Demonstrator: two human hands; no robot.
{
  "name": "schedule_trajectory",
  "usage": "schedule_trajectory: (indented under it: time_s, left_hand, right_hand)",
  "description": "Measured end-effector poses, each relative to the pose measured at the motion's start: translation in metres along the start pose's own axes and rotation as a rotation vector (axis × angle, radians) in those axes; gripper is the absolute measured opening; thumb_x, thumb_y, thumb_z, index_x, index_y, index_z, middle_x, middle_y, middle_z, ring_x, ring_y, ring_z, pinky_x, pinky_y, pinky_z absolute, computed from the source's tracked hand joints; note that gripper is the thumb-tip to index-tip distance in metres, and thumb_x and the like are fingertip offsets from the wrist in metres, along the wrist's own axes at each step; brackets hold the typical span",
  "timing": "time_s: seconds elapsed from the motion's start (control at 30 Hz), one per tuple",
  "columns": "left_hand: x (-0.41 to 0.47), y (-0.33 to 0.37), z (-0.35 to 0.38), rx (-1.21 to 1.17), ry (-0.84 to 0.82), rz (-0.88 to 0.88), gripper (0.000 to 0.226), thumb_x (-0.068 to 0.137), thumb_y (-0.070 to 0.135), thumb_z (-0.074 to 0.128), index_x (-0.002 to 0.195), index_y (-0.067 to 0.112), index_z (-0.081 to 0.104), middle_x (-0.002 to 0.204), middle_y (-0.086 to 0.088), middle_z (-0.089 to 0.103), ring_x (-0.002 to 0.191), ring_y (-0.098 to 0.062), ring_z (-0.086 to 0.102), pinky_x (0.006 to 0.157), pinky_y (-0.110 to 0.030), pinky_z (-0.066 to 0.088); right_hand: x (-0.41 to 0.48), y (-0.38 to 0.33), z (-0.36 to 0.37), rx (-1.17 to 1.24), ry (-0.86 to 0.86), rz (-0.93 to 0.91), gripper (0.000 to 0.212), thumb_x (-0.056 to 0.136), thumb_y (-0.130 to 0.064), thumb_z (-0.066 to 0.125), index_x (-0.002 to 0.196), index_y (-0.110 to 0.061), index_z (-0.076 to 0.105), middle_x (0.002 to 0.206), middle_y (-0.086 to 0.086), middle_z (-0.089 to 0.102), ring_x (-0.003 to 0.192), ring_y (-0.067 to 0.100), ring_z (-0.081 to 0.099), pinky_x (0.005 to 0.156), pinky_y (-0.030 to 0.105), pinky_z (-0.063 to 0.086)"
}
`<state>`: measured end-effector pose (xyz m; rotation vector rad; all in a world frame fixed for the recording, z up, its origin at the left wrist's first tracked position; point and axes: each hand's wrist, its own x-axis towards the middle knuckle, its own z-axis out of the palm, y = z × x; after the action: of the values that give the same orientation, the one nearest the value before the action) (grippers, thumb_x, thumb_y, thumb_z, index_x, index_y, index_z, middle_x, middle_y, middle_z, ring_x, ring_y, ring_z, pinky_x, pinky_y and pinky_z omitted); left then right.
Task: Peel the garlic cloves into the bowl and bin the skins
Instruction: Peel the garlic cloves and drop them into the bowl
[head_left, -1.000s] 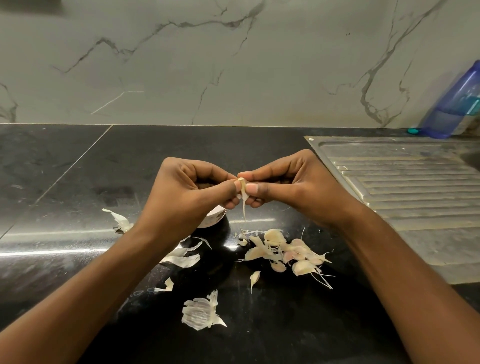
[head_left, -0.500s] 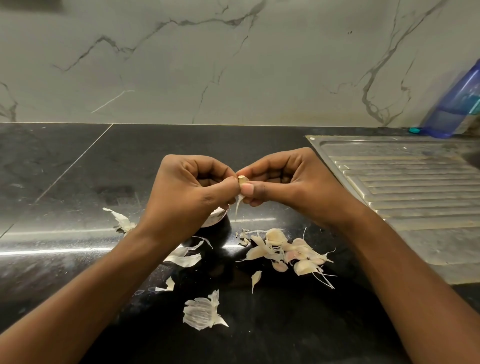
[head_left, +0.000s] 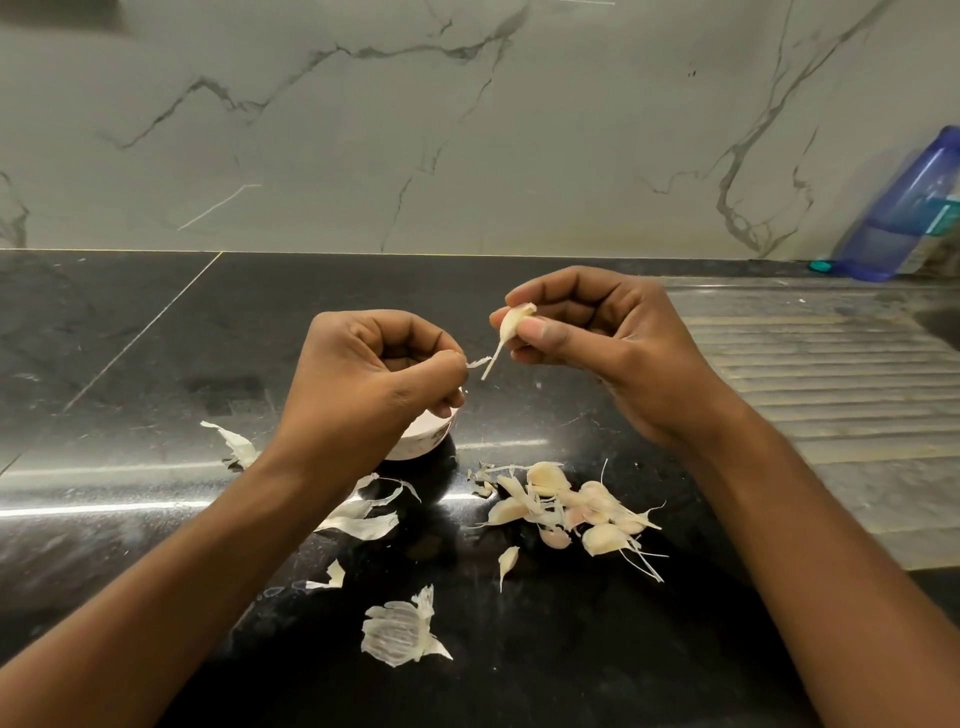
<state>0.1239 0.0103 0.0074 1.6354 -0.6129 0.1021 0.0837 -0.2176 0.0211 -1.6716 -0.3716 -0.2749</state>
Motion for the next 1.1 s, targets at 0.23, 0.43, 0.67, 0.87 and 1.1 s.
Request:
schedule_trajectory:
  time_s: [0.23,0.43,0.67,0.87,1.1]
  left_hand:
    - [-0.0025,0.0014,0.0022,-0.088,-0.052,-0.002,0.013,0.088,-0.012,0.073,0.092,0.000,0.077,0.078,-0.015,0.077,0.071,-0.031,0.077,0.065,-0.031,0.063]
    - [-0.0012,-0.0015,0.0025,-0.029,-0.048,0.060,0.024,0.091,-0.017,0.063,0.089,0.000,0.080,0.076,-0.011,0.077,0.065,-0.030,0.074,0.061,-0.032,0.062]
    - [-0.0015,-0.0031,0.0031,-0.007,-0.063,0.061,0.022,0.097,-0.009,0.062,0.087,0.001,0.079,0.077,-0.012,0.077,0.060,-0.026,0.070,0.056,-0.030,0.058]
    - [-0.0017,-0.0031,0.0006,0.045,-0.077,0.153,0.011,0.088,-0.006,0.078,0.093,0.004,0.080,0.081,-0.007,0.078,0.068,-0.026,0.074,0.065,-0.030,0.063]
    - [-0.0028,-0.0037,0.0034,0.027,-0.058,0.137,0.019,0.091,-0.012,0.069,0.093,0.003,0.081,0.075,-0.008,0.078,0.062,-0.024,0.074,0.062,-0.029,0.060]
  right_hand:
    - [-0.0007,-0.0006,-0.0033,-0.017,-0.026,0.016,0.024,0.095,-0.005,0.072,0.119,-0.003,0.071,0.114,0.012,0.080,0.105,0.028,0.077,0.088,0.037,0.063]
    - [0.0006,0.0029,-0.0024,-0.023,-0.072,0.029,0.027,0.093,-0.006,0.073,0.120,-0.004,0.071,0.115,0.012,0.080,0.107,0.031,0.076,0.089,0.037,0.063]
    - [0.0005,0.0042,-0.0039,-0.036,-0.101,0.045,0.030,0.094,-0.008,0.071,0.125,-0.004,0.072,0.114,0.012,0.080,0.106,0.032,0.076,0.088,0.034,0.062]
    - [0.0002,0.0047,-0.0012,-0.018,-0.114,0.075,0.029,0.095,-0.001,0.071,0.123,-0.005,0.074,0.106,0.013,0.080,0.094,0.026,0.076,0.082,0.031,0.062]
    - [-0.0005,0.0030,-0.0011,-0.017,-0.131,0.113,0.024,0.090,-0.007,0.076,0.113,-0.002,0.076,0.097,0.015,0.080,0.086,0.027,0.076,0.080,0.033,0.064]
